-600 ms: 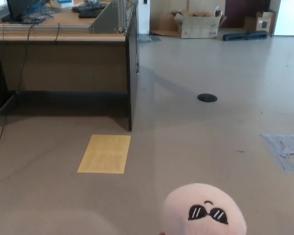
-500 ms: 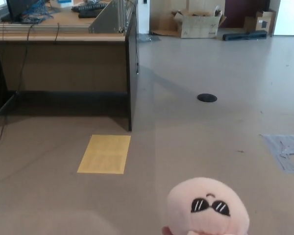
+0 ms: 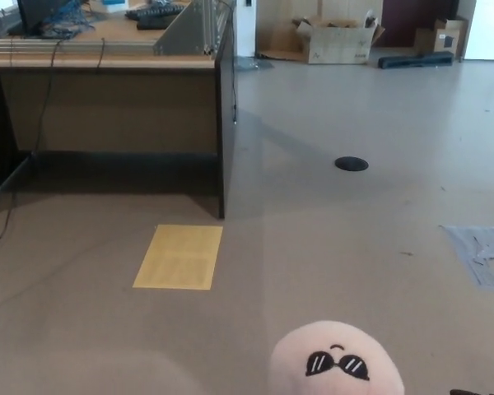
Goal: The robot extends its left hand to pick up an emotional support dumpling from the palm of a person and brings its hand down by its side. Then it extends its arm again to hand the dumpling back to the person.
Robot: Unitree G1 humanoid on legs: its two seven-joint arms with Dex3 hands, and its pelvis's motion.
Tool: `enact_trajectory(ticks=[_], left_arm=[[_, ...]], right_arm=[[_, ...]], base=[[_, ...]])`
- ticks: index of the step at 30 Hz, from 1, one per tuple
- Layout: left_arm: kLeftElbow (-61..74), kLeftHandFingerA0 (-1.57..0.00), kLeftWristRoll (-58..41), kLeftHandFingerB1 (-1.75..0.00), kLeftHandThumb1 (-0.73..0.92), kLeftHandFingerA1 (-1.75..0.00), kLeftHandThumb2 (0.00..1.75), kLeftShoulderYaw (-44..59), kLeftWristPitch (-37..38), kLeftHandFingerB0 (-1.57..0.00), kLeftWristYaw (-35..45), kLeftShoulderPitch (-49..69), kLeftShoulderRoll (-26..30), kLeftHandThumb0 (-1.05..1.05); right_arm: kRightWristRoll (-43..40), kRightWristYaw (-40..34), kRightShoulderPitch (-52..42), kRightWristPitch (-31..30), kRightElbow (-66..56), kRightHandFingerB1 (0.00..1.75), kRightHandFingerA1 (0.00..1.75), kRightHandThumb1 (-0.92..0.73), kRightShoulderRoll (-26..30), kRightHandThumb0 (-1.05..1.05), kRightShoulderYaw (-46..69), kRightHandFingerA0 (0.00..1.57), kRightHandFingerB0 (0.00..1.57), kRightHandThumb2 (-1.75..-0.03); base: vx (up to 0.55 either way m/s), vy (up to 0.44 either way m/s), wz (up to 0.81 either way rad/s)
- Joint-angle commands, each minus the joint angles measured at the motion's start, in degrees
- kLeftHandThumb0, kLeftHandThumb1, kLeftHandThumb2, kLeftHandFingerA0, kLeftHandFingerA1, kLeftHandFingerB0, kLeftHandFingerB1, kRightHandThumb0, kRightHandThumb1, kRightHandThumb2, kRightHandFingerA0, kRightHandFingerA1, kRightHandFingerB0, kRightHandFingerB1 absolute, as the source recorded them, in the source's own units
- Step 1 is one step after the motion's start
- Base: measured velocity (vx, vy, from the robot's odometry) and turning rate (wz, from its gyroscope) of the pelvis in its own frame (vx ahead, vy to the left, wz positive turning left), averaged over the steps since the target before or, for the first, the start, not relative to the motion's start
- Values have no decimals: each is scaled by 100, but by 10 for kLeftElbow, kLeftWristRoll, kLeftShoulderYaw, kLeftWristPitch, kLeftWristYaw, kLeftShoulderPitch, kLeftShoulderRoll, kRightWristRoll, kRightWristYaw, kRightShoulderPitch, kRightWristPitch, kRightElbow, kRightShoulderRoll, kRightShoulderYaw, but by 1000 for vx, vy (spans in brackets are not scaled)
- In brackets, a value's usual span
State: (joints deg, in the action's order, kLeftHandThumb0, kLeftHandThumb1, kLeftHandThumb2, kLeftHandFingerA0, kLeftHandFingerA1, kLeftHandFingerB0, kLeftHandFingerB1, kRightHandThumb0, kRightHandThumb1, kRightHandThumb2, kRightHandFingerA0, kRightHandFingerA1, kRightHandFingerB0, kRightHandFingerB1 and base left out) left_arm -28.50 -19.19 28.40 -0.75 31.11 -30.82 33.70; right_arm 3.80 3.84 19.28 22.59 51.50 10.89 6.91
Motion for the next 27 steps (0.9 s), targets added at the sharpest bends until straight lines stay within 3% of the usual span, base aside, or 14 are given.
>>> enact_trajectory(ticks=[1,4,5,8,10,11,12,15,16,17,18,23,24,27], left_arm=[[137,-13,-19,-24,41,-29,53,-96,-62,-9,139,-102,101,-45],[152,-13,-21,-24,41,-29,53,-113,-67,-9,144,-114,113,-45],[174,0,6,-48,16,-47,78,-154,-66,0,157,-162,126,-29],[192,0,14,-49,14,-48,77,-206,-78,0,177,-218,133,-30],[236,0,22,-48,12,-48,75,-263,-126,0,179,-269,121,-28],[251,-11,28,-26,35,-31,54,-284,-139,-7,181,-287,118,-52],[259,-8,32,-26,34,-36,62,-296,-131,-8,182,-294,112,-50],[264,-8,29,-26,34,-36,62,-306,-135,-8,179,-300,116,-50],[281,-1,38,-34,28,-41,70,-346,-158,-3,195,-334,101,-33],[295,-2,51,-36,27,-43,70,-380,-170,0,205,-360,90,-32],[296,-9,55,-25,32,-31,51,-394,-166,-7,214,-372,85,-40],[290,-7,72,-25,34,-29,51,-425,-151,-5,234,-397,81,-45],[300,-15,118,-24,37,-35,51,-488,-124,-2,269,-438,63,-58],[298,-15,125,-24,37,-35,51,-499,-122,-2,274,-446,61,-58]], right_arm=[[-20,0,6,27,9,39,56,-51,1,-57,11,62,18,-76],[-18,0,6,26,10,39,56,-51,2,-57,11,62,18,-76],[-20,4,8,24,12,38,56,-50,2,-56,12,61,17,-75],[-17,4,0,22,7,38,56,-51,3,-54,11,60,16,-75],[-16,5,-10,23,9,38,56,-50,2,-55,10,61,17,-75],[-14,3,-12,21,7,38,56,-50,2,-55,8,62,18,-75],[-14,4,-13,20,6,39,56,-49,0,-54,7,62,18,-75],[-14,5,-14,20,6,39,56,-49,-1,-54,7,62,18,-75],[-15,8,-5,21,14,39,56,-49,-1,-54,6,60,20,-74],[-17,13,-1,23,20,28,47,-59,-1,-47,8,65,24,-57],[-17,12,0,23,20,40,56,-48,-1,-55,8,61,21,-75],[-17,11,4,24,25,40,56,-48,0,-56,7,61,22,-74],[-15,9,9,29,29,29,47,-57,1,-46,5,66,27,-57],[-15,9,10,31,32,29,47,-57,1,-46,5,66,27,-57]], base=[[0,0,0],[0,0,0],[0,0,0],[-1,-3,3],[0,0,0],[0,0,0],[0,0,0],[0,0,0],[0,0,0],[0,0,0],[0,0,0],[0,0,0],[0,0,0],[-9,-3,4]])
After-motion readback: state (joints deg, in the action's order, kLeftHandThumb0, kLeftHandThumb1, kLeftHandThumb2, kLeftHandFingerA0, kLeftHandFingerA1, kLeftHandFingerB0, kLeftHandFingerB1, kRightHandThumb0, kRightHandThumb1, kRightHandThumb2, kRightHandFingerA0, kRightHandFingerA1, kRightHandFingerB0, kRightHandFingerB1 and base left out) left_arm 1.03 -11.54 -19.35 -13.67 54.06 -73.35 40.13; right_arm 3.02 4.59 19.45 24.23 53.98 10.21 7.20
